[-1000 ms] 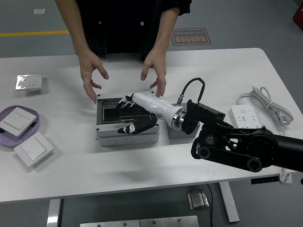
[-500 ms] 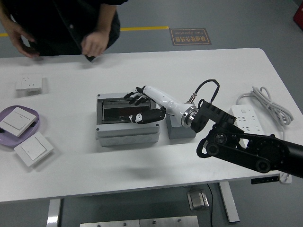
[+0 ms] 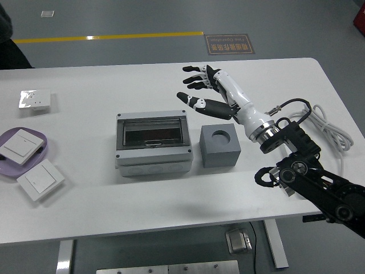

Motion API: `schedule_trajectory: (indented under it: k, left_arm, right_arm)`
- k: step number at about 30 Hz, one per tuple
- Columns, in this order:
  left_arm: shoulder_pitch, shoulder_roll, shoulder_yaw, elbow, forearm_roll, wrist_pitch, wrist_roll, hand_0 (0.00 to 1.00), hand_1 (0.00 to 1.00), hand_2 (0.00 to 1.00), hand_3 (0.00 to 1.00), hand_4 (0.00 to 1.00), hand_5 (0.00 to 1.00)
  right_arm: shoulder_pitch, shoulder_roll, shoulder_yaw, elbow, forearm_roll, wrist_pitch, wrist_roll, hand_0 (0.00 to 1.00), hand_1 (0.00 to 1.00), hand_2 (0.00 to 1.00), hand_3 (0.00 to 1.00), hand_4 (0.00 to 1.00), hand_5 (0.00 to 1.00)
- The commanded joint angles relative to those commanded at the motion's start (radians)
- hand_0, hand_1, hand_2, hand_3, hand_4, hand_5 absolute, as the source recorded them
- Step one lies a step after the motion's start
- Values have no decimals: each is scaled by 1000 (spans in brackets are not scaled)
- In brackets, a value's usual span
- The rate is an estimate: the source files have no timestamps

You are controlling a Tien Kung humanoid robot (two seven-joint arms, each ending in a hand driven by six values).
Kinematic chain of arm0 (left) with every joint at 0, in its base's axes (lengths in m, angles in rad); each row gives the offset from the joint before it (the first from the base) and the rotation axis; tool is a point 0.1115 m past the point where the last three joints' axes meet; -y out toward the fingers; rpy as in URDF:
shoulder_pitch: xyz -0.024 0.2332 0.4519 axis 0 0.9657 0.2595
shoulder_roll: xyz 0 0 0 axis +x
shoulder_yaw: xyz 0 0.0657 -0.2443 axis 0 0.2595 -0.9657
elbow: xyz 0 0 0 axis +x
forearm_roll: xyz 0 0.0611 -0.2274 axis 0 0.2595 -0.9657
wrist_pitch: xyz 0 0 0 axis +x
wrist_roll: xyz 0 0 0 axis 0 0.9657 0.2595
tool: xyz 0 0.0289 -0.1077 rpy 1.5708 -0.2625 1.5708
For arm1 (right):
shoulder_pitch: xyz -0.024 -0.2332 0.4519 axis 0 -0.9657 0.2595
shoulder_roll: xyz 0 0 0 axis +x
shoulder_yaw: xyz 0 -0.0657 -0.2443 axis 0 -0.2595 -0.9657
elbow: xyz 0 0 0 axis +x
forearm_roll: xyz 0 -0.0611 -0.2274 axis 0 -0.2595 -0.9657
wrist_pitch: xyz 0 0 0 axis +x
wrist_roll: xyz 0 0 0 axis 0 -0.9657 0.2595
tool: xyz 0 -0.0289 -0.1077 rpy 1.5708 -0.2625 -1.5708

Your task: Pick up the cylinder from the cube,place it in the box,flap close box

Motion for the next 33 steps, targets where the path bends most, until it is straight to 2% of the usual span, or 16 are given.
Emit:
schedule_trajectory:
  k: [4, 7, 12, 19, 20, 21, 33]
  left_arm:
    - [-5, 0, -1, 0, 4, 0, 1, 613, 629, 613, 641, 729, 304]
    - [-4, 2, -1, -1, 6, -1, 2, 613, 629, 613, 641, 729, 304]
    - [5, 5, -4, 1, 10, 0, 3, 613, 629, 613, 641, 730, 304]
    - [8, 0, -4, 1, 8, -2, 3, 613, 629, 613, 640, 729, 303]
    - [6, -1, -4, 2, 8, -2, 3, 613, 629, 613, 640, 729, 303]
    - [5, -1, -2, 2, 6, -2, 2, 613, 629, 612, 640, 729, 299]
    - [8, 8, -5, 0, -5, -3, -8, 613, 629, 612, 640, 727, 296]
  right_arm:
    - [-55, -6, 93, -27, -59, -12, 0, 711, 660, 670, 725, 836, 441]
    - [-85, -11, 135, -44, -39, -20, 22, 711, 660, 670, 725, 836, 441]
    - [-120, -15, 161, -77, 64, -38, 110, 719, 669, 668, 723, 830, 452]
    - [-147, 2, 185, -114, 236, -50, 235, 732, 675, 673, 731, 827, 439]
    - [-148, 3, 186, -115, 253, -51, 240, 732, 675, 673, 731, 827, 439]
    - [-149, 3, 186, -117, 268, -52, 243, 755, 690, 684, 774, 811, 427]
    - [-147, 7, 159, -162, 311, -80, 254, 762, 704, 695, 791, 813, 416]
